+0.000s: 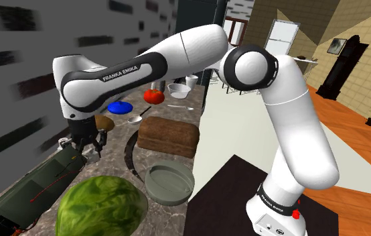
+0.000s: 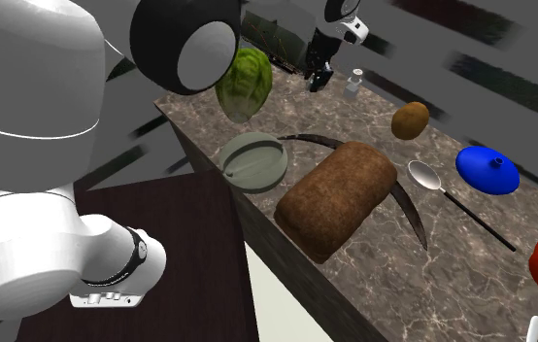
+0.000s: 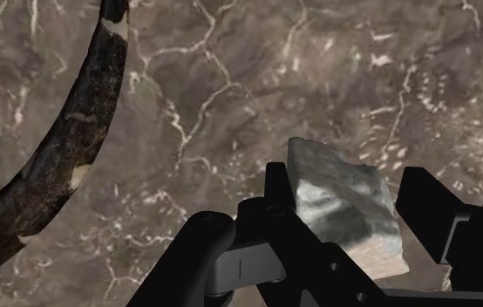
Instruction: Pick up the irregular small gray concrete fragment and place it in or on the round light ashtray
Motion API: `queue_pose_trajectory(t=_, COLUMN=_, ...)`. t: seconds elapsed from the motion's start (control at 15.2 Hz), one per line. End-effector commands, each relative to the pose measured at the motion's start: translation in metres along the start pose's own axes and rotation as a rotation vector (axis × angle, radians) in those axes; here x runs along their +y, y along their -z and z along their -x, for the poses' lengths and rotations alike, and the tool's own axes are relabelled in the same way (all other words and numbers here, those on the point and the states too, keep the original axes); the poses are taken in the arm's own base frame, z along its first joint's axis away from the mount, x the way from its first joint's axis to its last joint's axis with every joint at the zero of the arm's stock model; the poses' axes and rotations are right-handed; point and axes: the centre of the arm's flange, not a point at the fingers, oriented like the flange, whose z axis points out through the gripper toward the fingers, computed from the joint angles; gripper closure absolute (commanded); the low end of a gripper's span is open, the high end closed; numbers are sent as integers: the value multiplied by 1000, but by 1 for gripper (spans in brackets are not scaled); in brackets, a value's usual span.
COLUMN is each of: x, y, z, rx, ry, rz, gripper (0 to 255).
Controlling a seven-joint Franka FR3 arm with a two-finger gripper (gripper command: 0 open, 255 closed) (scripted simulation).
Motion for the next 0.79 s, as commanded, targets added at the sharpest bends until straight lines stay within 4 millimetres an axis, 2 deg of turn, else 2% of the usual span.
queue_pose_trajectory(t=0.0, x=-1, y=10, z=2, rx=0, ry=0, rz=0, gripper=255)
queue_pose_trajectory(t=0.07, x=-1, y=15, z=3, rx=0, ry=0, rz=0, gripper=255)
queue_pose_trajectory(t=0.73, x=83, y=-2, z=103, rx=0, ry=0, rz=0, gripper=255)
